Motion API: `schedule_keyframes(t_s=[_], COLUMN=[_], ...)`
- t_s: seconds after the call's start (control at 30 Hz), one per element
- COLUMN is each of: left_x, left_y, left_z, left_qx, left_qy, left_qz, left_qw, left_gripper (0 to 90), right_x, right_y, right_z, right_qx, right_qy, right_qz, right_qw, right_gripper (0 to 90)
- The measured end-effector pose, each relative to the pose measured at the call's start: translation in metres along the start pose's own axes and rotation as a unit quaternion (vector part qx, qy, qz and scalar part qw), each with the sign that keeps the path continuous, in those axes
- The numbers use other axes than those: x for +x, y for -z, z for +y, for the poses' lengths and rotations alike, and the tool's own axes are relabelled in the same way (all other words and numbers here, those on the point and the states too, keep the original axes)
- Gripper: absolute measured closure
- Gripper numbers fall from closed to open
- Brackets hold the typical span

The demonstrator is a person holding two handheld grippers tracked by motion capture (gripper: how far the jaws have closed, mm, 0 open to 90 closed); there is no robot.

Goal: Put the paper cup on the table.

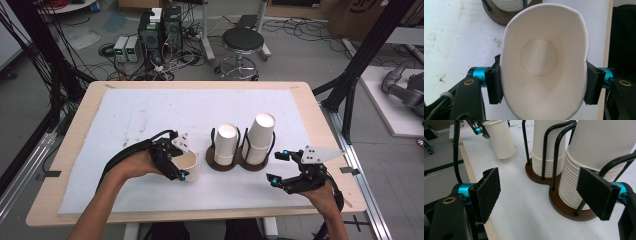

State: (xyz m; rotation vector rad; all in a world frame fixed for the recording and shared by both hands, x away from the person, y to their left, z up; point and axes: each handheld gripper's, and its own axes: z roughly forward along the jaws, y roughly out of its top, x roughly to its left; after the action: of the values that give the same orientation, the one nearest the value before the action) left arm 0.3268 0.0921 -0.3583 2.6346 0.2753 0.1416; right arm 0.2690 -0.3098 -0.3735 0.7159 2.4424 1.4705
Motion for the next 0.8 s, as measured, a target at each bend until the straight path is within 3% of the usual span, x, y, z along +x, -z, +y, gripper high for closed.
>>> schedule_keyframes(t_s=[0.27, 0.8], left_x=[0.001, 0.003], left_y=[-0.012, -0.017], left_z=[0.010, 0.018], left_qx=[0.041, 0.049], left_qy=[-0.011, -0.004], left_qz=[0.006, 0.000], left_qw=[0.9991, 0.9988], left_gripper=[33.3, 31.3], right_x=[-0.001, -0.002], right_y=[0.001, 0.001], right_z=[-0.002, -0.003], right_qx=[0.001, -0.002], right_qy=[-0.003, -0.004], right_qz=[0.000, -0.001], right_qw=[1.0000, 1.0000], right_gripper=[19.8, 19.8])
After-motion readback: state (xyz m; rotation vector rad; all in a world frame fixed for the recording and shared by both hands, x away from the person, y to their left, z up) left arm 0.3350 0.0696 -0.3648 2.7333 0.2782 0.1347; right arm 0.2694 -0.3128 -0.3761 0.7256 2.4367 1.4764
